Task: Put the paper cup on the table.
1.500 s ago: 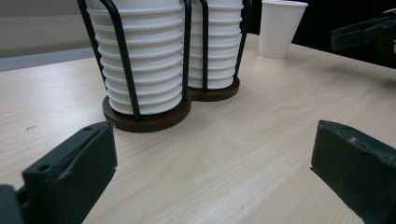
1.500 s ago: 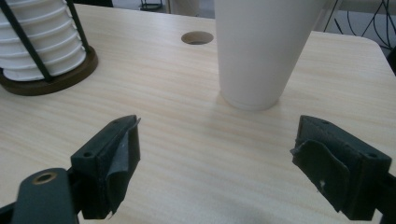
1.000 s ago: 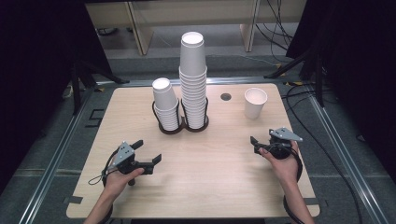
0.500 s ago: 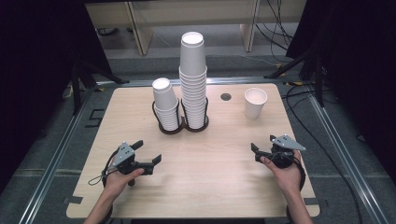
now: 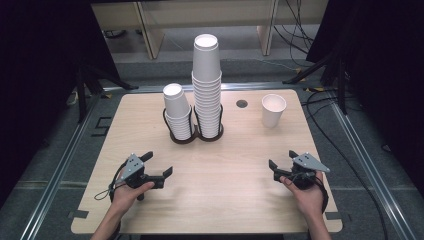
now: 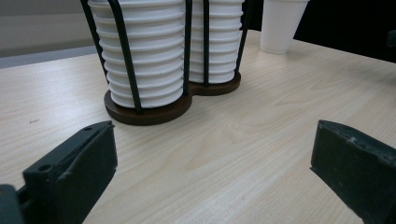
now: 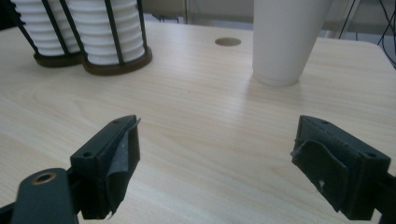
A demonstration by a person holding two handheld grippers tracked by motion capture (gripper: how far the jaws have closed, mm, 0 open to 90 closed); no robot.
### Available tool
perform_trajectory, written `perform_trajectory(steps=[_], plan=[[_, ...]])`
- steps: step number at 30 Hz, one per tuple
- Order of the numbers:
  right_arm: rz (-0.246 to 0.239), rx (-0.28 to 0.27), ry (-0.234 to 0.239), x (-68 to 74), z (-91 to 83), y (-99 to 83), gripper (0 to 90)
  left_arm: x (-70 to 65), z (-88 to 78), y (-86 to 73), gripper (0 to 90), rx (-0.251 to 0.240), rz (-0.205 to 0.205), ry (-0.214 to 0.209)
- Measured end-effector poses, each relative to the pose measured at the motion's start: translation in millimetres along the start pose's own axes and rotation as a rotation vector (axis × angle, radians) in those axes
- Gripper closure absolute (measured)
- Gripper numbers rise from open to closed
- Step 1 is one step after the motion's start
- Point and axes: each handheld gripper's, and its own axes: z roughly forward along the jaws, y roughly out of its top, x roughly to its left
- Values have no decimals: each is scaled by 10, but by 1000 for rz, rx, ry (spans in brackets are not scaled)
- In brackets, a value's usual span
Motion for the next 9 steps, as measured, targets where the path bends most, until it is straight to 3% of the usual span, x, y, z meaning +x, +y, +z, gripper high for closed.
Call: perform_trajectory(steps=[4,6,7,9], plan=[[-20,-22,-7,-9,-24,7,153,-8,-10,-9,1,1,-4,1],[-12,-20,-16,-3,-43,10,153,3,14,-9,1,-30,5,-16],[-15,-17,-16,-6,-44,9,153,-9,-9,-5,1,-4,-2,1],[-10,-44,-31,-17,-31,1,153,-13,-7,-5,1,-4,-7,3]])
